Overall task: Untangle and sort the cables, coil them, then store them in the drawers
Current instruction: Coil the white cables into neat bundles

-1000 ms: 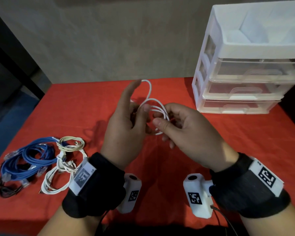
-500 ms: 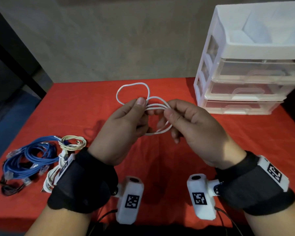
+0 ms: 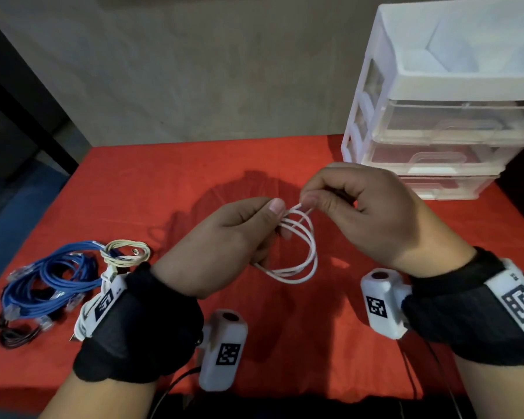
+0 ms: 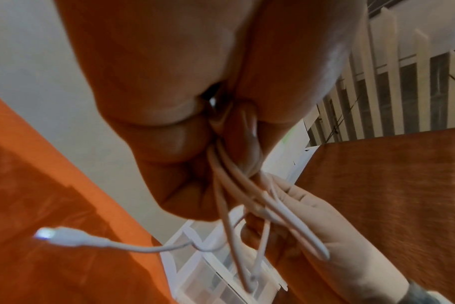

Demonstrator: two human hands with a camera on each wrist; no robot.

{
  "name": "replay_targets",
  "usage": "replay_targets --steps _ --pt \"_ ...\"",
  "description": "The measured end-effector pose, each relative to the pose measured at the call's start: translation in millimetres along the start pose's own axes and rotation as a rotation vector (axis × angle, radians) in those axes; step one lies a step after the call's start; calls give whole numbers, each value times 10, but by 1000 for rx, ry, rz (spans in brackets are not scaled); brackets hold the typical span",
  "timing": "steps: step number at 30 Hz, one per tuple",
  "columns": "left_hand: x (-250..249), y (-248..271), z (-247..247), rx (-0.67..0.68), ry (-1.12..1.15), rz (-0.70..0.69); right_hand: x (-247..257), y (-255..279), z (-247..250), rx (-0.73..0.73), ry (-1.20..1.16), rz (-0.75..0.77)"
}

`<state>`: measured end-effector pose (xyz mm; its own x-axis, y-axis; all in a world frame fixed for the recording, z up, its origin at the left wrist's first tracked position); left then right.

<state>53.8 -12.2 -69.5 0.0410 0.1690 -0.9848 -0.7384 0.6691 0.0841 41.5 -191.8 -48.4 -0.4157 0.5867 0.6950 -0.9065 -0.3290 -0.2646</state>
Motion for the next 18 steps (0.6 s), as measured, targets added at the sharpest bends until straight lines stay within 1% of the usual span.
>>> replay_targets --steps 5,7,8,10,11,12,14,15,16,18 --pt "2 -29 17 -28 66 22 -38 15 144 -216 -21 -64" --pt "-4 -35 27 -64 83 1 -72 38 220 -260 -49 -90" --pt "-1 -40 28 -95 91 -9 -72 56 253 -260 -36 -97" --pt "3 -53 25 -154 101 -23 -43 78 260 -205 17 -97" --pt "4 -60 19 -175 111 -32 -22 79 226 -150 -2 -94" --pt "0 -67 8 -190 130 -44 4 76 151 -79 -83 -98" --pt "-19 -73 -17 -198 187 -80 58 66 -66 61 -371 -149" --pt "-30 -73 -28 -198 204 -99 68 59 -170 95 -499 -170" --pt "-38 -77 -36 -204 206 -112 70 52 -246 97 -584 -184" --pt "-36 -81 -28 -220 206 -119 80 36 -295 91 -663 -215"
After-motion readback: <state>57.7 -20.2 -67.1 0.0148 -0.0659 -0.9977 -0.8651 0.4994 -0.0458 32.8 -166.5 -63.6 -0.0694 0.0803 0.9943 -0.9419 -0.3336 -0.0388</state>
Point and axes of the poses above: each hand's wrist, its own y-axis away from the middle knuckle, its own z-axis out of the back of the hand, x = y × z, the point moved 4 cm from there along -y, towards the middle knuckle, and after that the axes turned 10 degrees about x, right-handed, at the moved point
